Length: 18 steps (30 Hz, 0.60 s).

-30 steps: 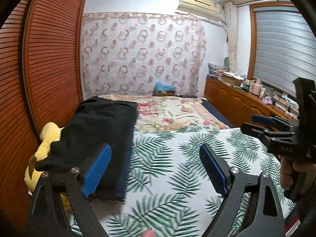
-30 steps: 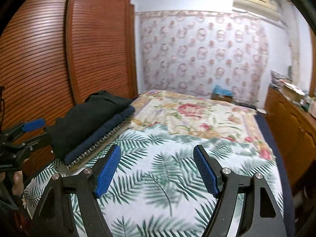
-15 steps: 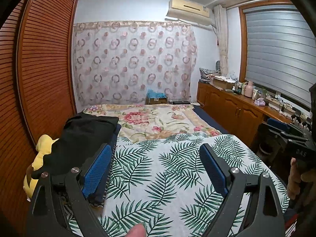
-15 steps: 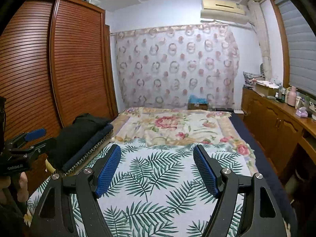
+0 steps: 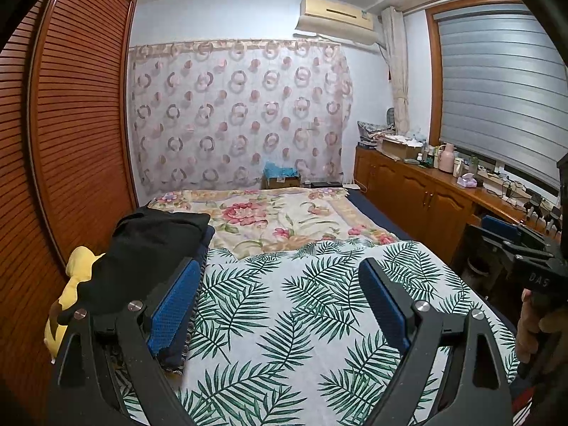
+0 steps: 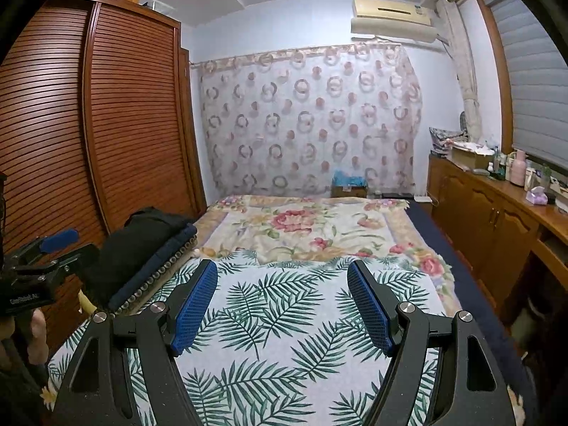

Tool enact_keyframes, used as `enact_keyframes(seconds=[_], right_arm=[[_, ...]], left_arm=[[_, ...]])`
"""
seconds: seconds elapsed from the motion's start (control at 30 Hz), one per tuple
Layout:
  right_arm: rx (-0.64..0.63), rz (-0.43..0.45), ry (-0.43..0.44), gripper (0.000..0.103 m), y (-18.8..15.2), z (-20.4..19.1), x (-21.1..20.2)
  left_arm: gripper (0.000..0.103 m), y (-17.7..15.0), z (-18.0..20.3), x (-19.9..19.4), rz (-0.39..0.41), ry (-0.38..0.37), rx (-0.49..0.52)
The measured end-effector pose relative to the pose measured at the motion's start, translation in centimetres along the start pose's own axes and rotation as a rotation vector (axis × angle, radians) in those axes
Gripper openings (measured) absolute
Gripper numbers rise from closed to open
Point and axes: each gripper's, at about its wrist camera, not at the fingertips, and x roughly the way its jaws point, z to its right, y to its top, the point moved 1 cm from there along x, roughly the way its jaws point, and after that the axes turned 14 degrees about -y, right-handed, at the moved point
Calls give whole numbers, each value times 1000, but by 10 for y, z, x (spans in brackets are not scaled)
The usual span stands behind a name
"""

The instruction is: Fold small clothes

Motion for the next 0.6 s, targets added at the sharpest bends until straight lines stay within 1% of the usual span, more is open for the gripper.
enact_keyframes(seconds=[0.6], right_arm=[[-7, -4, -1, 77, 4, 15, -16]], left_arm=[[91, -3, -2, -1, 3, 10, 3]])
